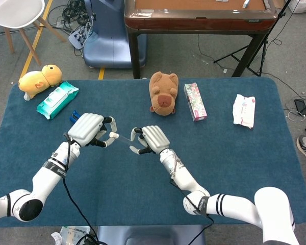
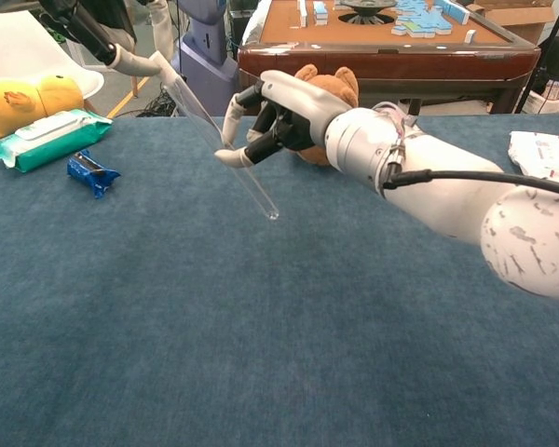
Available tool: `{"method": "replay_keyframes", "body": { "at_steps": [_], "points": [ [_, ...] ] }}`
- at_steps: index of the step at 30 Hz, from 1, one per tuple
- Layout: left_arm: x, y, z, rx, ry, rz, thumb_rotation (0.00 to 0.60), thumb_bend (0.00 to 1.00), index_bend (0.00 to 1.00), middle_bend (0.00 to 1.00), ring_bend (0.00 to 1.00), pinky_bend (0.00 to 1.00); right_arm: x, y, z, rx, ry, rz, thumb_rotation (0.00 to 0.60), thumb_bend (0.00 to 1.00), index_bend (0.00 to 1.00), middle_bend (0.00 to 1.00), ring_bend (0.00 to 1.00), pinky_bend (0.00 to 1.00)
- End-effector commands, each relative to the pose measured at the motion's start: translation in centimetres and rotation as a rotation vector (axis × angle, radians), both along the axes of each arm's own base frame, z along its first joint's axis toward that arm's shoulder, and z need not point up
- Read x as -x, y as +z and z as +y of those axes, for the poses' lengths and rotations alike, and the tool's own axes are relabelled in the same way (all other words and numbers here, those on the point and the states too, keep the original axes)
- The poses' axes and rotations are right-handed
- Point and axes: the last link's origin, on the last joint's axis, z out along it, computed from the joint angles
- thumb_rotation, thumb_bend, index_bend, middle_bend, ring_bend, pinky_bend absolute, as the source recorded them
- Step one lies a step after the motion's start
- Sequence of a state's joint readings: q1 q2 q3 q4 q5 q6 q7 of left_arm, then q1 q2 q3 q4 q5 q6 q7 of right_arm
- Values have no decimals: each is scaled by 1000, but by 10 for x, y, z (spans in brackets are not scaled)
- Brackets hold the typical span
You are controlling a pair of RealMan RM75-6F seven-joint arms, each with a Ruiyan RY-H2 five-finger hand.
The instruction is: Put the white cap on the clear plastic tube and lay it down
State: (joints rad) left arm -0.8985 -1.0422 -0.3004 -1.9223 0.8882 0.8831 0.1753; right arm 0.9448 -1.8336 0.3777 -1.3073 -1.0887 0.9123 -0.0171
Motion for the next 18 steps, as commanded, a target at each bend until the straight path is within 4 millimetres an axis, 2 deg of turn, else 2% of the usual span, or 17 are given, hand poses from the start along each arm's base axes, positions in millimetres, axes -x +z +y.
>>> {"method": "replay_keyframes", "body": {
  "at_steps": [1, 18],
  "points": [
    [0, 0, 0, 2, 1, 2, 600, 311, 541, 1000, 1000, 1000, 0, 0, 0, 0, -1, -1, 600, 529, 712, 945, 1000, 1000],
    [0, -10, 1, 24, 4, 9, 600, 310, 539, 1000, 1000, 1000, -4, -2, 0, -4, 4, -6, 600, 529, 715, 945, 1000, 1000]
  ]
}}
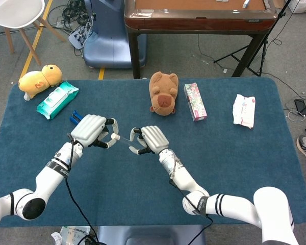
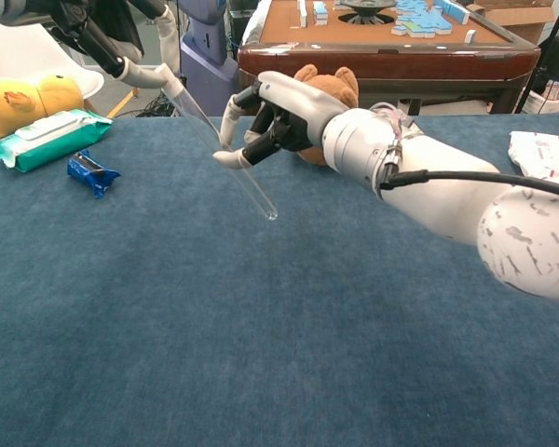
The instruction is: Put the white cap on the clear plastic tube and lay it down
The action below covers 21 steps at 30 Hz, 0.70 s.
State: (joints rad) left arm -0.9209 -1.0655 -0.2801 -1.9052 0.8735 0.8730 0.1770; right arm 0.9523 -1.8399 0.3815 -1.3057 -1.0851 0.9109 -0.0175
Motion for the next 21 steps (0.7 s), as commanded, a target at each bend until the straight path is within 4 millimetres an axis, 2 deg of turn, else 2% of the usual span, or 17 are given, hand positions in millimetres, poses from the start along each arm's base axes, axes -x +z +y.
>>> {"method": "replay_keyframes", "body": {
  "at_steps": [1, 10, 18, 21],
  "points": [
    [0, -1, 0, -3, -1, 1, 600, 310, 539, 1000, 1000, 1000, -1, 0, 0, -1, 0, -3, 600, 529, 716, 945, 1000, 1000],
    [2, -2, 0, -3, -9, 13, 600, 305, 510, 1000, 1000, 1000, -2, -1, 1, 0, -1, 1, 600, 547, 724, 945, 1000, 1000],
    [7, 2, 0, 14, -2, 17, 600, 297, 167, 1000, 1000, 1000, 5, 5, 1, 0, 2, 49, 600, 568, 731, 946, 1000, 1000],
    [11, 6, 2, 5, 7, 18, 600, 297, 110, 1000, 997, 1000, 10, 13, -2, 2, 8, 94, 600, 573, 732, 948, 1000, 1000]
  ]
}}
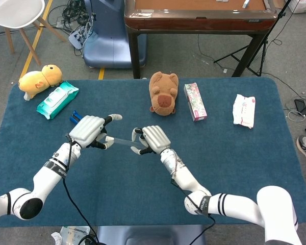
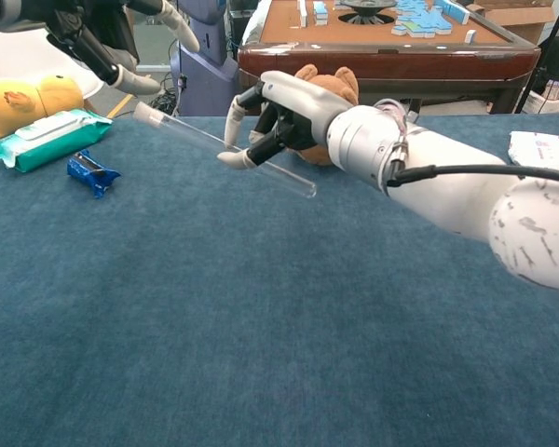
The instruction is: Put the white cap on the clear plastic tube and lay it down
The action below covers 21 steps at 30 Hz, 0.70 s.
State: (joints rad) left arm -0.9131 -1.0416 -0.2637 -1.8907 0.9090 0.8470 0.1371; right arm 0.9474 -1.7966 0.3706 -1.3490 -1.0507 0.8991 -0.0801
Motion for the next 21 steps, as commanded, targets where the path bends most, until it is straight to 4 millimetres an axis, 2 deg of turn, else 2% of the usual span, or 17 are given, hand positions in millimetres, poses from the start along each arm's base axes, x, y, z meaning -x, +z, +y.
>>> {"method": "replay_keyframes", "body": {
  "at_steps": [1, 6, 10, 14, 21],
  "points": [
    [4, 4, 1, -8, 10, 2, 600, 297, 101, 1000, 994, 1000, 6, 9, -2, 0, 7, 53, 600, 574, 733, 949, 1000, 1000],
    [21, 10, 5, -44, 38, 33, 600, 297, 95, 1000, 970, 1000, 15, 25, -7, 36, 29, 165, 600, 574, 741, 952, 1000, 1000],
    [37, 12, 7, -78, 62, 60, 600, 297, 96, 989, 945, 1000, 26, 28, -8, 52, 34, 246, 600, 574, 741, 953, 1000, 1000],
    [48, 12, 7, -96, 81, 71, 600, 297, 96, 978, 936, 998, 37, 20, -6, 48, 22, 280, 600, 574, 741, 953, 1000, 1000],
    [59, 12, 3, -114, 88, 86, 600, 297, 96, 980, 935, 998, 55, -8, -6, 47, 12, 315, 600, 574, 742, 953, 1000, 1000]
  ]
}}
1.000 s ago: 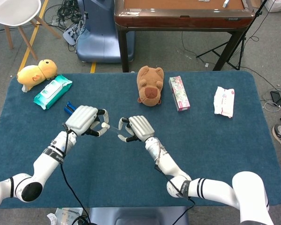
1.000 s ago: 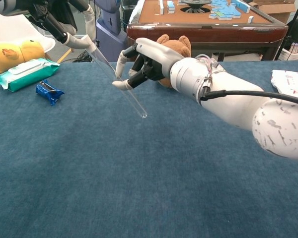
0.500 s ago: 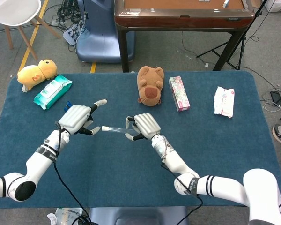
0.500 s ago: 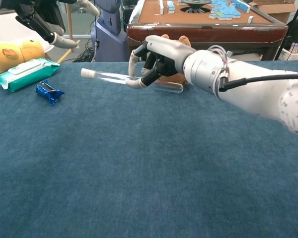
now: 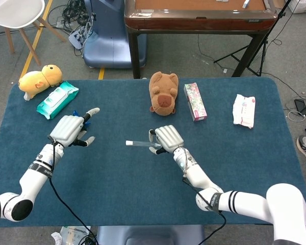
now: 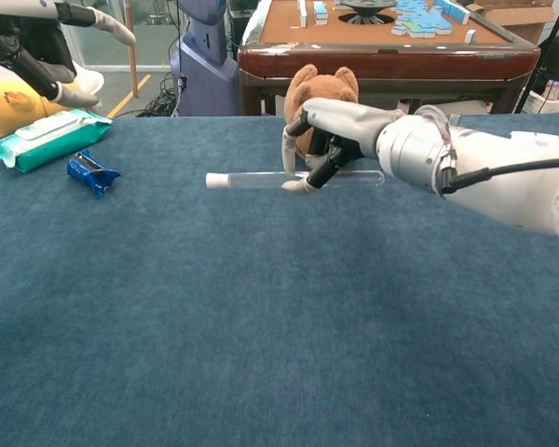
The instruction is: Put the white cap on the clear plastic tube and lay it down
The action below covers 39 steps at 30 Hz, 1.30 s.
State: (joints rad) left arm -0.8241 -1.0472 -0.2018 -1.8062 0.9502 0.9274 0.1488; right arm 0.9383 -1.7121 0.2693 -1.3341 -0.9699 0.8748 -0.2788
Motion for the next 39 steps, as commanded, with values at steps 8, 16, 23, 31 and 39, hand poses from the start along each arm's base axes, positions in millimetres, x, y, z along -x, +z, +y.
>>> {"method": "replay_keyframes", "body": {
  "at_steps": [8, 16, 23, 31, 39],
  "points": [
    [6, -4, -4, 1, 13, -19, 600, 297, 98, 984, 936, 998, 16, -46, 0, 5, 18, 40, 600, 574, 742, 953, 1000, 1000],
    [9, -6, -5, 7, 17, -27, 600, 297, 107, 988, 939, 998, 12, -69, -1, 19, 40, 61, 600, 574, 741, 949, 1000, 1000],
    [12, -7, -6, 14, 21, -31, 600, 297, 118, 990, 941, 998, 13, -82, -2, 18, 39, 94, 600, 520, 742, 933, 1000, 1000],
    [15, -7, -7, 17, 26, -31, 600, 297, 123, 991, 943, 998, 14, -84, -3, 22, 30, 125, 600, 328, 540, 915, 1000, 1000],
    [16, -7, -7, 15, 29, -31, 600, 297, 129, 995, 944, 998, 7, -76, -4, 28, 20, 126, 600, 77, 380, 912, 1000, 1000]
  ]
}}
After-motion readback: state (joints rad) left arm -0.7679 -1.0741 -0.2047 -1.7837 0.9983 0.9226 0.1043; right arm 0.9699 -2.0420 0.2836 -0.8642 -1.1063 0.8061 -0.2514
